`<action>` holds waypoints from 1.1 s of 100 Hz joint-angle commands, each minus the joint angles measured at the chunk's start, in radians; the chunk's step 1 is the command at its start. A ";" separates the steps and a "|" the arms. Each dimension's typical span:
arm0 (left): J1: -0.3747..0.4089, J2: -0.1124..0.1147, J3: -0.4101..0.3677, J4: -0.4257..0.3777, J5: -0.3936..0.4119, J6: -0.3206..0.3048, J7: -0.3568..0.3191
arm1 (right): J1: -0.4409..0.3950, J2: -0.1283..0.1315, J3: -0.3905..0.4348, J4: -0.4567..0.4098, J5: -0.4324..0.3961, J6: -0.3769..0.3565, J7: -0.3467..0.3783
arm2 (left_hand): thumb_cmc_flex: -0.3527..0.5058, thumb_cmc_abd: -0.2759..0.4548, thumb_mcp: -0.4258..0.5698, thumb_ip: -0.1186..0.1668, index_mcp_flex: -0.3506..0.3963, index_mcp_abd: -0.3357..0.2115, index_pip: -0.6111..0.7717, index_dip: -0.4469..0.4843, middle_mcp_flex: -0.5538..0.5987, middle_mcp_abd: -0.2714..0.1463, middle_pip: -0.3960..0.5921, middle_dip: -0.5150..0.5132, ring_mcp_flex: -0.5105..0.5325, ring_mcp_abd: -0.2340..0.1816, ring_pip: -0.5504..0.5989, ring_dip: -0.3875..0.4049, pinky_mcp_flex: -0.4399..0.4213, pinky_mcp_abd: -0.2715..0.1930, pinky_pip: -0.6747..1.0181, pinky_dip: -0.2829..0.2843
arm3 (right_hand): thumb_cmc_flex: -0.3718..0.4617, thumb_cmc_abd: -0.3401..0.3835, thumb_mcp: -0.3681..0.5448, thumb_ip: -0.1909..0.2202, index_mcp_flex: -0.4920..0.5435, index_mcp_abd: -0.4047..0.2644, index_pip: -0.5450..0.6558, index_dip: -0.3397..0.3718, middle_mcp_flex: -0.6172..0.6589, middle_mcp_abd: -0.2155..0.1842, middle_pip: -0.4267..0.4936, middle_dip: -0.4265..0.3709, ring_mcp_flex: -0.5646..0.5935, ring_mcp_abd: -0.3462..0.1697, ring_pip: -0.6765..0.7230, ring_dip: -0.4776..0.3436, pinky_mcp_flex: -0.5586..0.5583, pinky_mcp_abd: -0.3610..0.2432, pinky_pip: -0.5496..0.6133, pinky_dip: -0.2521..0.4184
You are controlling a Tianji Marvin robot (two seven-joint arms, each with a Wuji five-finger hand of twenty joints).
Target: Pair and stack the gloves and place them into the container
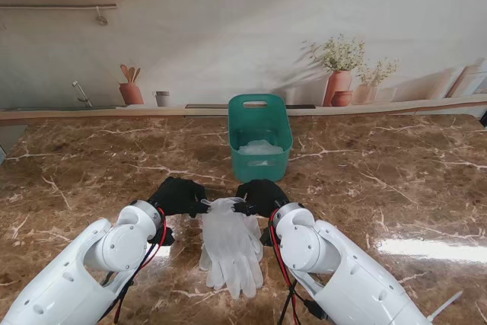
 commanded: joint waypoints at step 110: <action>-0.068 -0.017 0.096 0.131 0.144 0.053 0.100 | 0.007 0.029 -0.063 0.061 -0.446 0.112 -0.114 | -0.195 0.043 0.042 0.039 -0.385 0.070 -0.661 -0.178 -0.845 0.005 -0.311 -0.285 -0.509 -0.051 -0.416 -0.355 -0.004 -0.059 -0.372 -0.211 | -0.158 0.056 -0.331 0.130 -0.345 0.134 -0.633 -0.083 -0.507 -0.007 -0.351 -0.402 -0.216 -0.019 -0.511 -0.254 -0.138 -0.033 -0.321 -0.186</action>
